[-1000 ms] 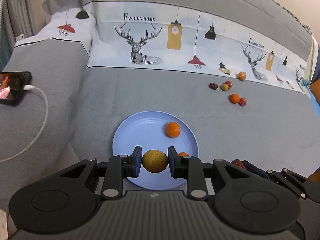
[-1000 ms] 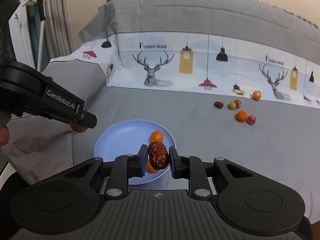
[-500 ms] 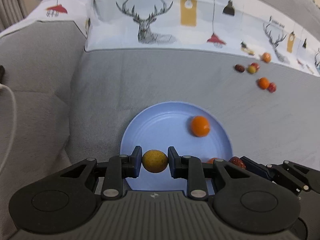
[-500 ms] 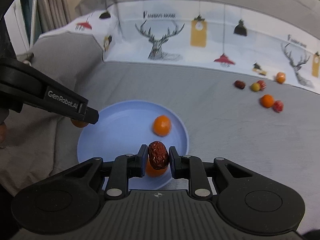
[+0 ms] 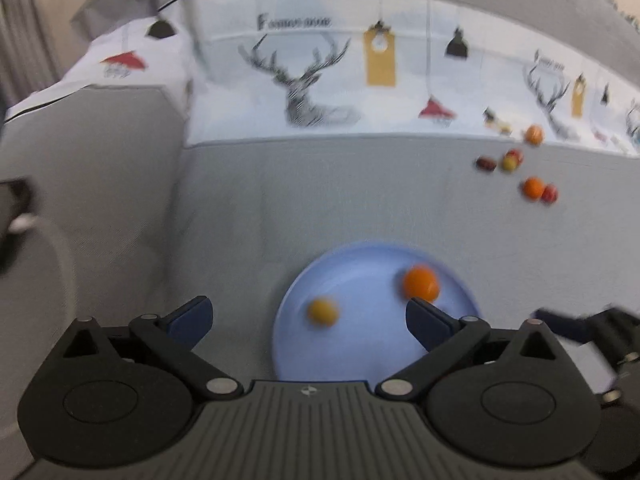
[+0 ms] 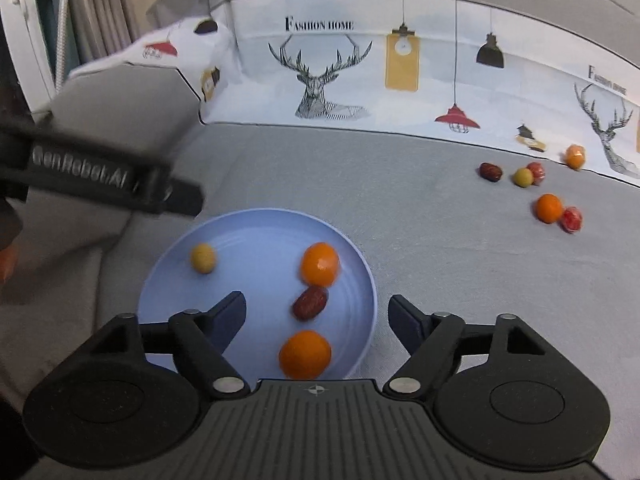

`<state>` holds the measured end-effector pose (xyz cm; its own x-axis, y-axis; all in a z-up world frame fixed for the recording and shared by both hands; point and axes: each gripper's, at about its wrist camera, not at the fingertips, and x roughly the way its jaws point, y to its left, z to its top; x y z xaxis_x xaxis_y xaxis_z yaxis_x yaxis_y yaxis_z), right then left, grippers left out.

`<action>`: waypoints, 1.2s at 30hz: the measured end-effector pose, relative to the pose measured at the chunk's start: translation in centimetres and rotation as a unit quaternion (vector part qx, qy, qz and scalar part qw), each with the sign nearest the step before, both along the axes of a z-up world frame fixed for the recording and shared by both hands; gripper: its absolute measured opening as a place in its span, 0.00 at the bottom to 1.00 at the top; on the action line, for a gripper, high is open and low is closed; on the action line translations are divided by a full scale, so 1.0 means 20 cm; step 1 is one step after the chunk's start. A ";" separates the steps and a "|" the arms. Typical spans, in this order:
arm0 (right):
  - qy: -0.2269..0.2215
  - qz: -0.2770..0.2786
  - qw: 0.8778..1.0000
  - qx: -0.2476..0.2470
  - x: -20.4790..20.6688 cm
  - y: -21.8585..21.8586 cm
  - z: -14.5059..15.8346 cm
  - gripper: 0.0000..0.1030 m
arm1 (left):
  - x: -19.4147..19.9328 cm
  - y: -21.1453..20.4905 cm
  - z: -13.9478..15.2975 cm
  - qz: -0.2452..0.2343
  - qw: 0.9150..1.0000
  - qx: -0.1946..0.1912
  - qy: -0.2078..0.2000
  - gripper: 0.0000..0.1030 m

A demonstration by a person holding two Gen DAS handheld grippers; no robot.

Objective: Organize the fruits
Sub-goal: 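Open both tools to drop the yellow fruit and date onto the plate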

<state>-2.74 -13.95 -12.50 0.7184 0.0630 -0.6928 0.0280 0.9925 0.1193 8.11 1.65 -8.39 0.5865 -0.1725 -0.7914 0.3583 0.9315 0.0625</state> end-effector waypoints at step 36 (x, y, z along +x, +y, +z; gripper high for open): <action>-0.137 -0.045 0.989 -0.043 -0.84 0.09 0.45 0.95 | -0.79 0.15 0.47 0.025 0.993 -0.044 -0.103 1.00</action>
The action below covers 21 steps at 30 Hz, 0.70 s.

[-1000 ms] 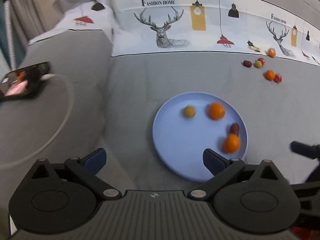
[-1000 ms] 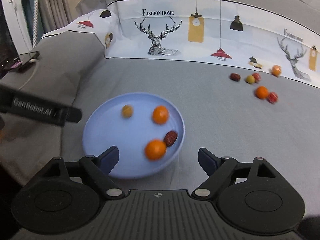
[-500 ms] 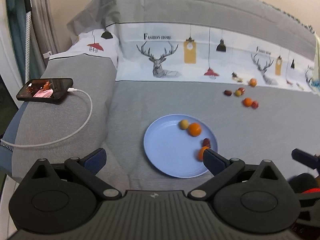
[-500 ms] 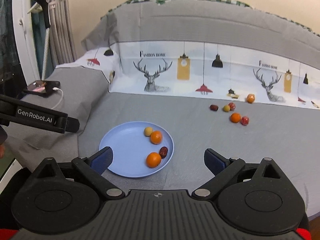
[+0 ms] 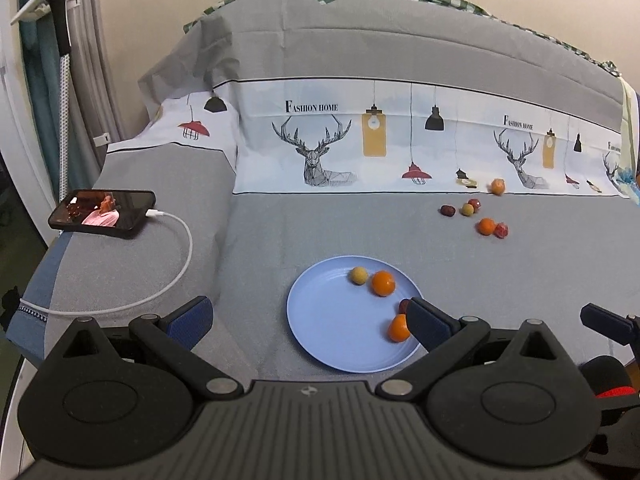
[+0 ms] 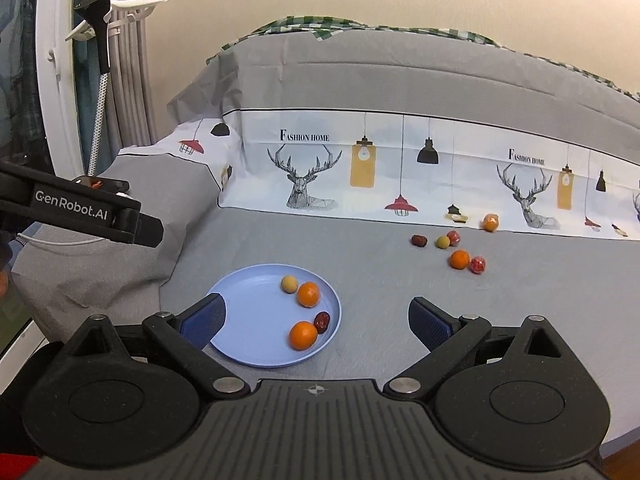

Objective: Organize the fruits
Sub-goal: 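Open both tools to drop the yellow fruit and date onto the plate, then grasp a wrapped red fruit with the left tool while the right tool grasps another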

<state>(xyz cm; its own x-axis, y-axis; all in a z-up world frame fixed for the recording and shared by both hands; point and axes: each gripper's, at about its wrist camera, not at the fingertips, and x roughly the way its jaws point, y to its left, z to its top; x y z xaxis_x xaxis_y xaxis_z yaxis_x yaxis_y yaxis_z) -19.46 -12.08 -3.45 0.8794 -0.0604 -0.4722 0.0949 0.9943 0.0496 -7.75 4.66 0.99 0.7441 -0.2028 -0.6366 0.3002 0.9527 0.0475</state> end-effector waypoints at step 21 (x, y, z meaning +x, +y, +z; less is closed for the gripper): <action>0.026 -0.026 0.999 0.017 0.12 -0.09 -0.09 0.95 | 0.17 -0.11 -0.04 -0.014 0.999 0.023 0.024 1.00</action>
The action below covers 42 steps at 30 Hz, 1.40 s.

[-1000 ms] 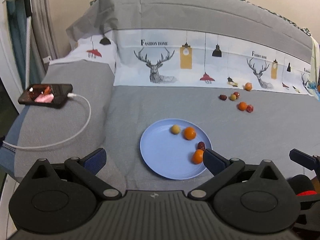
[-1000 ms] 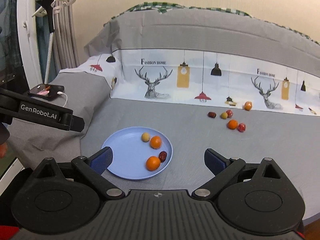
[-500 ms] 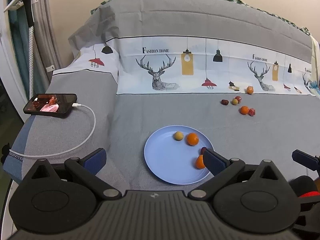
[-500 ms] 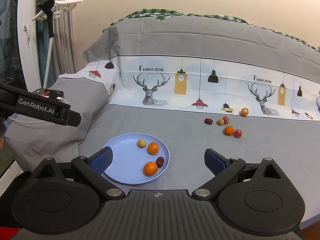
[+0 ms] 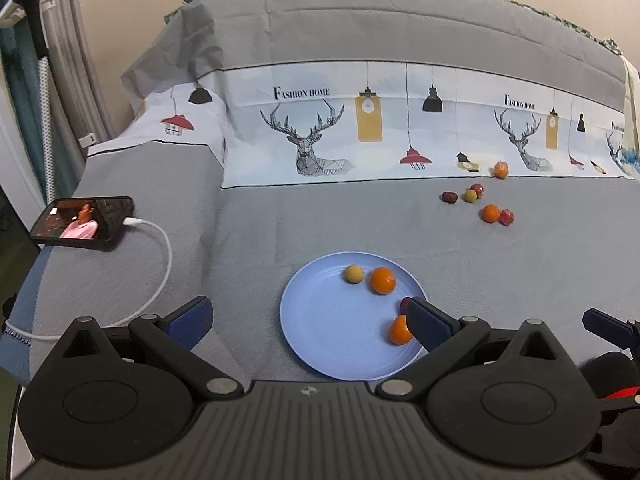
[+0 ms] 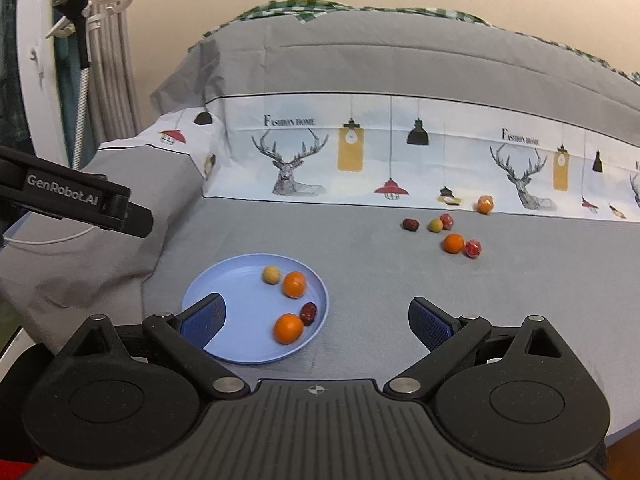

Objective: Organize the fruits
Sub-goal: 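Grasp a wrapped red fruit with the left tool while the right tool grasps another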

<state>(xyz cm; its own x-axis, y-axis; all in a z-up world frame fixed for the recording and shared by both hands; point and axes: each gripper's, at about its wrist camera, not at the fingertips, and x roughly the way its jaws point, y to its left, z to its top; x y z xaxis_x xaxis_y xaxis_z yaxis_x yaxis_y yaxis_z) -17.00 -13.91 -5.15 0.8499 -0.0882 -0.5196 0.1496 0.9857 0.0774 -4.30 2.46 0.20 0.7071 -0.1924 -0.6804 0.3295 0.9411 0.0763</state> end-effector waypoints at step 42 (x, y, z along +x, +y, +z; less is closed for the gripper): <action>0.059 -0.379 0.923 0.001 1.24 -1.47 -0.90 0.53 | 1.40 -2.01 -0.65 -0.269 0.956 0.075 0.086 1.00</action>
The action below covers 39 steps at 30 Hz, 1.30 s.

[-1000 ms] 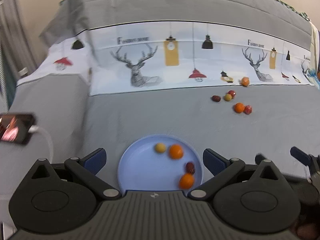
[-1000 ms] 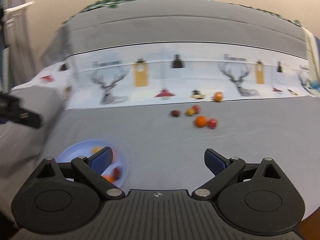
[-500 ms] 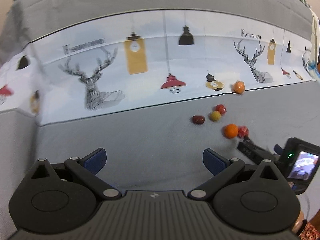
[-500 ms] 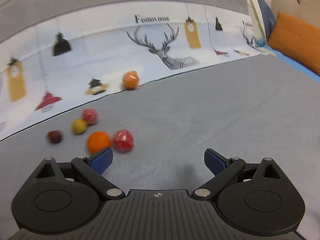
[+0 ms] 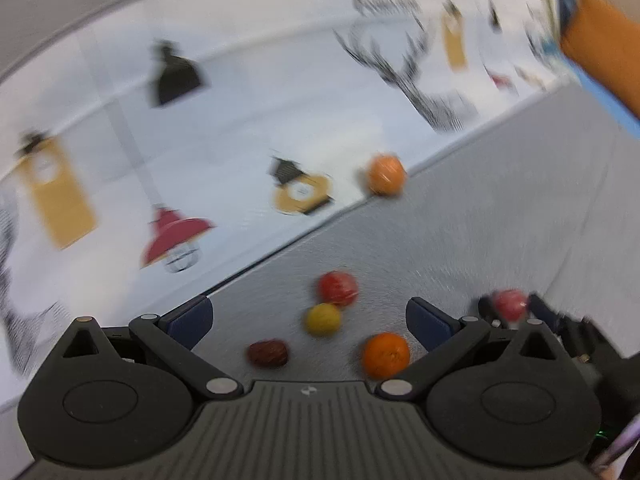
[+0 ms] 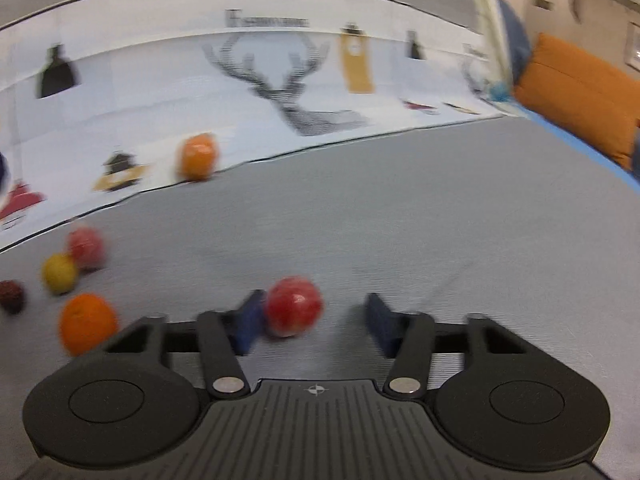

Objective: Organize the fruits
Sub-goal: 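Grasp a wrapped red fruit with the left tool while the right tool grasps another, then carry both wrapped red fruits over the blue plate with both tools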

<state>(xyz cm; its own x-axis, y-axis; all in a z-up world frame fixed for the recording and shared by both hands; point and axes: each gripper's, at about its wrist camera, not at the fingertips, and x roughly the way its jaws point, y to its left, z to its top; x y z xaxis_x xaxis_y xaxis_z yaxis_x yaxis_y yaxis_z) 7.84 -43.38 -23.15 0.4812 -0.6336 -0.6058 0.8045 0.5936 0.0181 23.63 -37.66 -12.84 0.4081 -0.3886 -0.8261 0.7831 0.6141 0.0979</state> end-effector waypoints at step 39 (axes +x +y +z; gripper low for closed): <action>-0.036 0.009 0.999 0.014 -0.01 0.04 0.01 0.31 | -0.01 -0.26 -0.19 -0.049 0.992 0.081 -0.082 0.32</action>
<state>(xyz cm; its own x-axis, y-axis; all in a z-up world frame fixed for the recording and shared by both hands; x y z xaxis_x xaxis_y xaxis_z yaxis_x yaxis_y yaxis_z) 7.73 -42.58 -22.94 0.5348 -0.6082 -0.5866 0.7898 0.6065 0.0913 23.38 -42.85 -16.57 0.5082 -0.3009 -0.8069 0.8039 0.5019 0.3192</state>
